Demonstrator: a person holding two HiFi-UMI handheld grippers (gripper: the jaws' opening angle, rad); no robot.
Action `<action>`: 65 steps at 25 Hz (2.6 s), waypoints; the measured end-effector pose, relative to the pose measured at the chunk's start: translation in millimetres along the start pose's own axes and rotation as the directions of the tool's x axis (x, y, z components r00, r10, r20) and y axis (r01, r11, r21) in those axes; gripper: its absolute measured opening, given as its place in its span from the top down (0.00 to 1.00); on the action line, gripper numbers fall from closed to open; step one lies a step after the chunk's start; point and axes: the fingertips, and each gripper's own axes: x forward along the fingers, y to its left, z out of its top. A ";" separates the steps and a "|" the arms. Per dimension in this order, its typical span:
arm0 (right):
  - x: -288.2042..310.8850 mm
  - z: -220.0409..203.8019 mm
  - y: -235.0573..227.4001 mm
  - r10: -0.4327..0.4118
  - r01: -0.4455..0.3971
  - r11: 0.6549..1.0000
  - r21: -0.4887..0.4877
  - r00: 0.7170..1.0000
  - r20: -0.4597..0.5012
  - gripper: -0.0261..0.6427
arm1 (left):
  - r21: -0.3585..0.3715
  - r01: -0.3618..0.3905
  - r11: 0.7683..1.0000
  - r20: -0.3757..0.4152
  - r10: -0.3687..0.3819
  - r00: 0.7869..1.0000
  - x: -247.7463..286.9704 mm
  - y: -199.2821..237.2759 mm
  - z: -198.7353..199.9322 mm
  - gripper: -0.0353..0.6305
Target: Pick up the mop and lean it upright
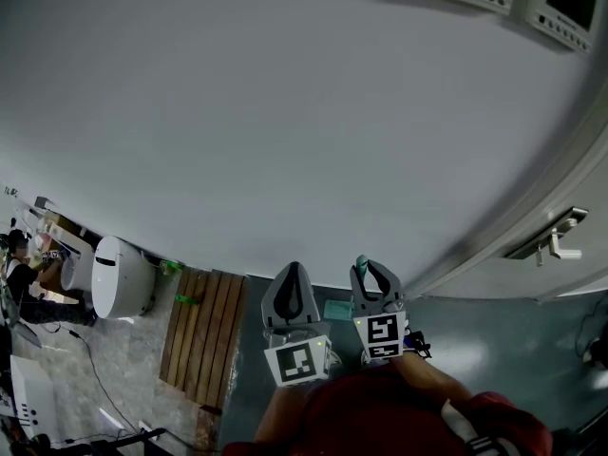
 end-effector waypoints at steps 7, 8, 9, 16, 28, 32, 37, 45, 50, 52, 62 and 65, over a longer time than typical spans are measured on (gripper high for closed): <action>33.4 3.0 -14.6 -0.055 0.055 0.998 -0.018 0.998 0.014 0.79 | -0.023 -0.005 1.000 0.011 0.005 1.000 -3.3 2.1 1.9 0.93; 38.5 3.3 -16.5 -0.062 0.062 0.998 -0.020 0.998 0.014 0.79 | -0.022 -0.005 1.000 0.009 0.005 1.000 -3.6 2.8 1.2 0.93; 43.6 3.6 -18.1 -0.068 0.068 0.997 -0.021 0.998 0.014 0.79 | -0.017 -0.006 1.000 0.005 0.006 1.000 -3.9 3.6 0.3 0.93; 70.1 2.2 -34.8 -0.125 0.125 0.991 -0.049 0.992 -0.003 0.78 | -0.025 -0.004 1.000 0.007 0.004 1.000 -3.7 3.1 -0.6 0.93; 75.7 3.1 -38.9 -0.134 0.133 0.990 -0.044 0.991 -0.011 0.78 | -0.001 -0.009 1.000 -0.006 0.009 1.000 -6.8 4.8 -1.6 0.93; 76.0 3.3 -36.9 -0.118 0.118 0.993 -0.015 0.993 -0.018 0.77 | -0.029 -0.007 1.000 0.005 0.007 1.000 -7.3 2.8 0.2 0.93; 74.4 0.1 -35.2 -0.106 0.107 0.994 0.023 0.994 -0.035 0.69 | 0.011 -0.004 1.000 -0.008 0.004 1.000 -10.2 3.3 -2.9 0.93; 70.4 2.5 -38.3 -0.128 0.129 0.991 0.026 0.991 -0.029 0.68 | 0.005 -0.003 1.000 -0.006 0.003 1.000 -11.3 3.7 -1.3 0.93; 63.9 -2.5 -38.2 -0.116 0.117 0.993 0.024 0.992 -0.044 0.68 | -0.007 0.000 1.000 -0.002 0.000 1.000 -9.6 3.4 -1.6 0.93; 58.0 -4.2 -36.3 -0.109 0.110 0.994 0.027 0.993 -0.048 0.68 | 0.003 -0.002 1.000 0.002 0.002 1.000 -8.9 5.1 -0.7 0.93; 12.2 5.2 -42.9 -0.066 0.067 0.997 0.036 0.997 -0.030 0.68 | 0.011 0.003 1.000 -0.004 -0.003 1.000 -4.5 8.2 -1.8 0.93; -4.0 15.0 -43.2 -0.052 0.052 0.997 0.065 0.999 -0.012 0.68 | 0.003 0.001 1.000 -0.008 -0.001 1.000 -2.7 9.4 -4.1 0.93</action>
